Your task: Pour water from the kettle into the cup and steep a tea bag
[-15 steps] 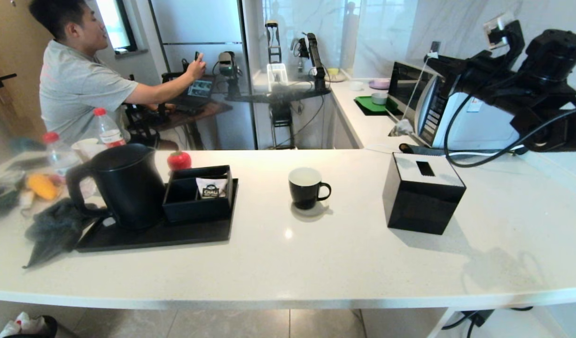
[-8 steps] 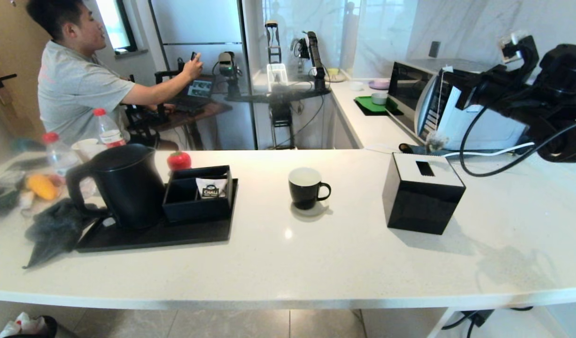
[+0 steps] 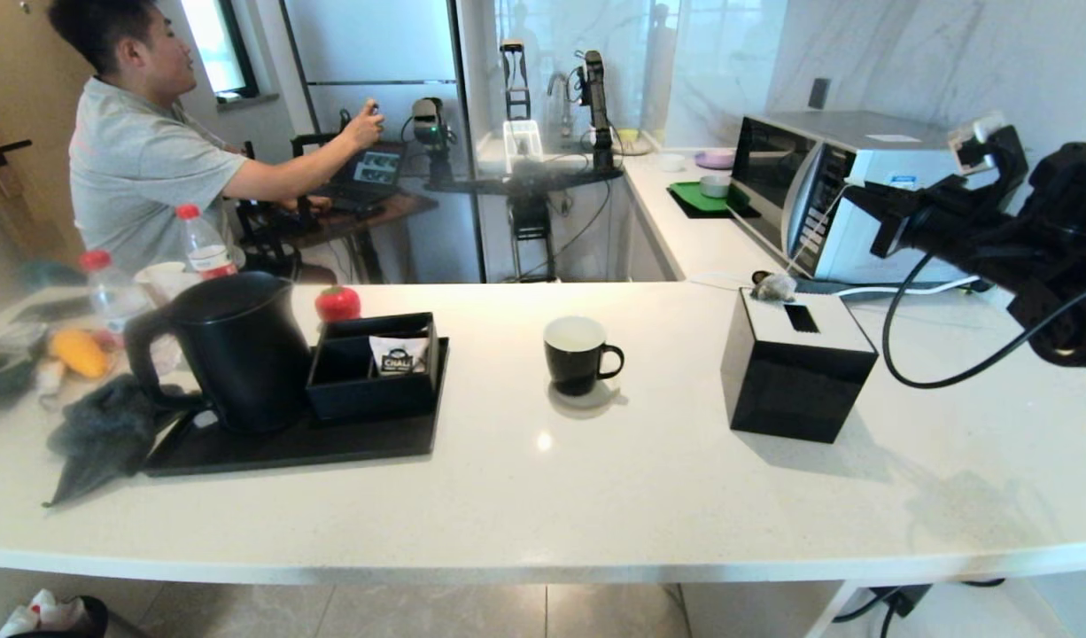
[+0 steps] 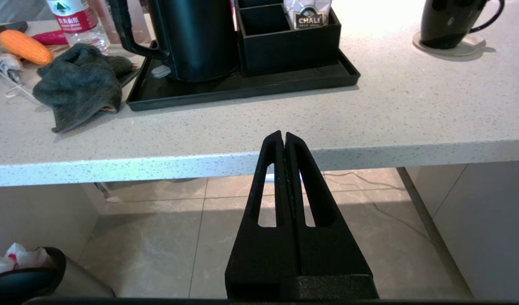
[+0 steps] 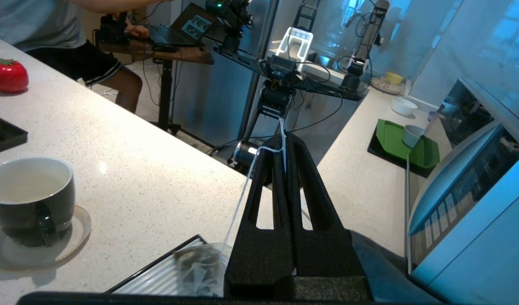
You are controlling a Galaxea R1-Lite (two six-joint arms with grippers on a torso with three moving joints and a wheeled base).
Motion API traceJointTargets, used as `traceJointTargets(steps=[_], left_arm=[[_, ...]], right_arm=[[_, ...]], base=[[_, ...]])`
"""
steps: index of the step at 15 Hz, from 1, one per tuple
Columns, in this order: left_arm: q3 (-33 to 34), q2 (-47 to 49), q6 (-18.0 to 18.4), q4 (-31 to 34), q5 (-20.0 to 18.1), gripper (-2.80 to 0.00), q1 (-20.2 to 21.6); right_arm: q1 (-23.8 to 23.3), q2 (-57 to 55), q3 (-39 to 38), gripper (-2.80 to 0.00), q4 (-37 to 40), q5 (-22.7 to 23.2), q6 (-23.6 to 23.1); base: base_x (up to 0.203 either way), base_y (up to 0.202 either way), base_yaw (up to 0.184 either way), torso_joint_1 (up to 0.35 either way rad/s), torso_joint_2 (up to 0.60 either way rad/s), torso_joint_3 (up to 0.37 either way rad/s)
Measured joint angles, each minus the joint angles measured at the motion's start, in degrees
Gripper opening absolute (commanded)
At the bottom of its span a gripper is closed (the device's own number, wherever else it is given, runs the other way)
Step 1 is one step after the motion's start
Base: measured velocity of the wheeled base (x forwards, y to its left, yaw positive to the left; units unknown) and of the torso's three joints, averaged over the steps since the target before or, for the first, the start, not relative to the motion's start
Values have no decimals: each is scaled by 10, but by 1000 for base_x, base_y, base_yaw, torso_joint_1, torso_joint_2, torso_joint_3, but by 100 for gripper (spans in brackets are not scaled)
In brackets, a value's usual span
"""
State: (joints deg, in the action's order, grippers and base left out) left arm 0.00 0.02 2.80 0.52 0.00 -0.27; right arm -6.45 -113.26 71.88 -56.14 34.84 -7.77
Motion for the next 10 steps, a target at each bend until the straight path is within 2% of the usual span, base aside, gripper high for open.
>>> traceJointTargets(steps=[2, 5, 10], left_arm=[[0, 0, 0, 0, 0, -280, 0], [0, 0, 0, 0, 0, -280, 0], [0, 0, 0, 0, 0, -280, 0]], right_arm=[[1, 8, -8, -280, -1, 2, 1], [-1, 22, -12, -280, 2, 32, 2], [-1, 50, -23, -280, 10, 35, 3]], base=[[0, 0, 0, 0, 0, 0], [0, 0, 0, 0, 0, 0], [0, 0, 0, 0, 0, 0]])
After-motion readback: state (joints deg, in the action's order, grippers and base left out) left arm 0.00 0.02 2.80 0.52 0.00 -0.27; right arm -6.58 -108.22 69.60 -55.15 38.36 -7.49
